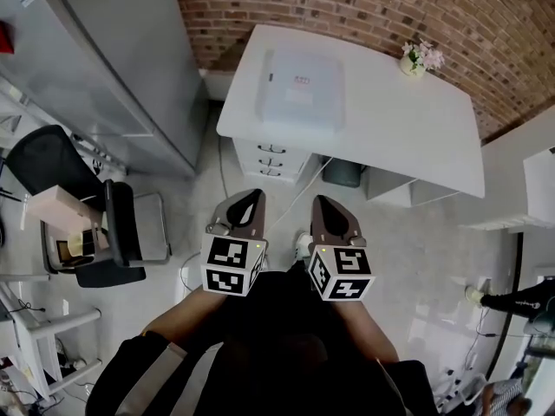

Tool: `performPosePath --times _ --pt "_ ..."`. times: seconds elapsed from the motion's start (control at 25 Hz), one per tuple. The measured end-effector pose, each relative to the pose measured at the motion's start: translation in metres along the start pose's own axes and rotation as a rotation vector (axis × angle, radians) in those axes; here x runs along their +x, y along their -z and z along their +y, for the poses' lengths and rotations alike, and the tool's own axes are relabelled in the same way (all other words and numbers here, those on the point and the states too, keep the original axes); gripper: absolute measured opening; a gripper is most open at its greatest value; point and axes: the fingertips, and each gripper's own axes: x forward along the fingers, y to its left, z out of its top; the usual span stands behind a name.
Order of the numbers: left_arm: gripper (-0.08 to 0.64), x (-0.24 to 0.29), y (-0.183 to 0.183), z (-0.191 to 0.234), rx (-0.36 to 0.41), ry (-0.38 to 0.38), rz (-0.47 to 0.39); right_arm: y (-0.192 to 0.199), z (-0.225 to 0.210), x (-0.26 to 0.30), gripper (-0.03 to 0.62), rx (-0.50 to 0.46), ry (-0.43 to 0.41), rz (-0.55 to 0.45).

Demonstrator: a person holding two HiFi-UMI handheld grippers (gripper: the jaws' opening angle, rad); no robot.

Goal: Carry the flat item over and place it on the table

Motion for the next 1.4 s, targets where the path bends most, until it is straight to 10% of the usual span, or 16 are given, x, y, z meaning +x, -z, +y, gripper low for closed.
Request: performPosePath --times 1.4 --pt "0.003 -0.031 0.036 -0.017 0.036 0.075 0.005 0.045 0.028 -0.044 0.0 0.005 0.075 0.017"
